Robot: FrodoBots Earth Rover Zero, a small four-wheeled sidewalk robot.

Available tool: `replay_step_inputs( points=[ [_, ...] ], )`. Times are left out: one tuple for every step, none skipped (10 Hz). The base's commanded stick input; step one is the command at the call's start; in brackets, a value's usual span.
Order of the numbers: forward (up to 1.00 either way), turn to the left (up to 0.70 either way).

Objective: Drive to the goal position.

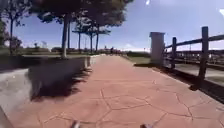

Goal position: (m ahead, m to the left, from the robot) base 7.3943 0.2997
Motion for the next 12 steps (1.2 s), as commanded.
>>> replay_step_inputs(
  points=[
    [1.00, 0.00],
    [1.00, 0.00],
    [1.00, 0.00],
    [1.00, 0.00],
    [1.00, 0.00],
    [1.00, 0.00],
    [1.00, 0.00],
    [1.00, 0.00],
    [1.00, 0.00],
    [1.00, 0.00],
    [1.00, 0.00],
    [1.00, 0.00]
  ],
)
